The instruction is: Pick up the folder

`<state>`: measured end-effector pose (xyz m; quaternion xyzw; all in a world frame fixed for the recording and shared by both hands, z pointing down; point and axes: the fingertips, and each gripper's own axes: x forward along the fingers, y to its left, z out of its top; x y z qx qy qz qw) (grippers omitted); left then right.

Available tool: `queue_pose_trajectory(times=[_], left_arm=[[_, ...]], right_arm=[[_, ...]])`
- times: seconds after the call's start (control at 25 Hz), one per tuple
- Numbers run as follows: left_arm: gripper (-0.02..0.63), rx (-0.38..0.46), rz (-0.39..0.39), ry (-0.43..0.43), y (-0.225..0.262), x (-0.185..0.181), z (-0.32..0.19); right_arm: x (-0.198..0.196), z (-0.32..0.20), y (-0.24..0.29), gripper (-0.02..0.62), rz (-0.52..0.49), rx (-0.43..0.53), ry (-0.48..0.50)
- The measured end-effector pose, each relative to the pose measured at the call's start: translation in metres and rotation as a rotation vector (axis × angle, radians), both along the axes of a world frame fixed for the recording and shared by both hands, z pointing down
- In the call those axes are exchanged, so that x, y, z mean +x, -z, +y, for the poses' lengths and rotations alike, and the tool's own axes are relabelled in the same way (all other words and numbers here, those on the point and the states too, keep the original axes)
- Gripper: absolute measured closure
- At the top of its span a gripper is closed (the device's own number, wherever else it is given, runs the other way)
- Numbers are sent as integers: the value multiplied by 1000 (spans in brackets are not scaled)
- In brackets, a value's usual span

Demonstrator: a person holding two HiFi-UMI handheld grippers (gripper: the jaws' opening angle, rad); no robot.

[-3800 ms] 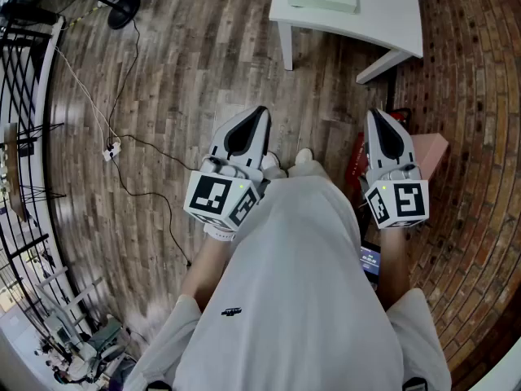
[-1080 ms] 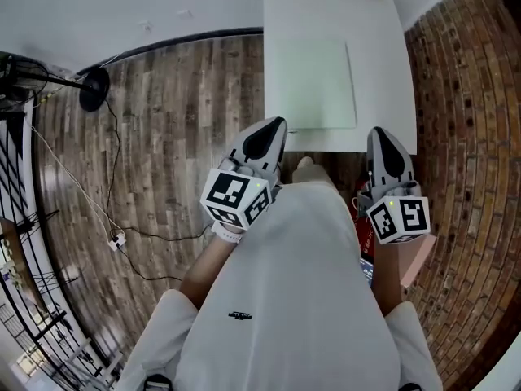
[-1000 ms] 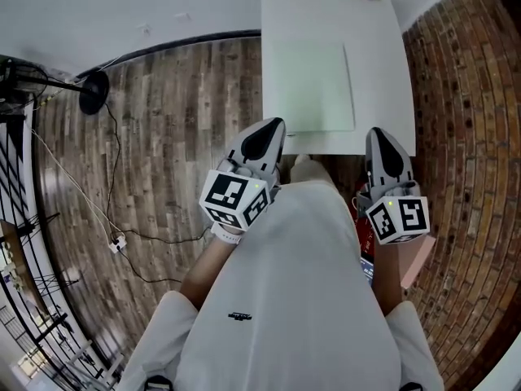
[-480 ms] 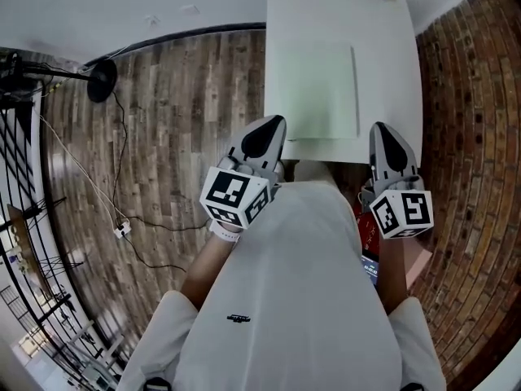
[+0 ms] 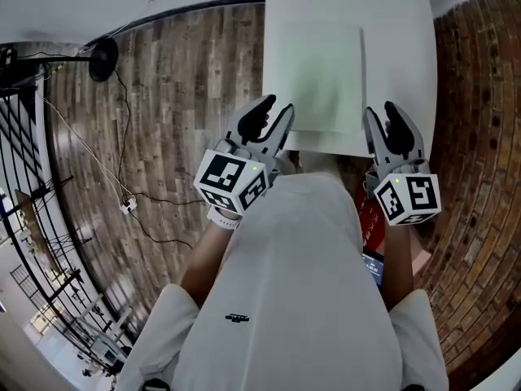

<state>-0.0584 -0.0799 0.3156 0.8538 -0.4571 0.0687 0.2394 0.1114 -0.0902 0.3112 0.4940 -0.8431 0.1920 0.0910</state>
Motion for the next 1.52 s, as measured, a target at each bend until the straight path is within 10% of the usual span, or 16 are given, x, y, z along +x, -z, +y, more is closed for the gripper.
queue_pose_trajectory(times=[0.6,1.52], left_arm=[[299,-141,15,33,-51,6,-48],[256,-328,-17,119,-151,-9,-105]], right_arm=[[-8,-53,-60,250,5,-178,131],[-20,-118,-164,114,39,-397,201]])
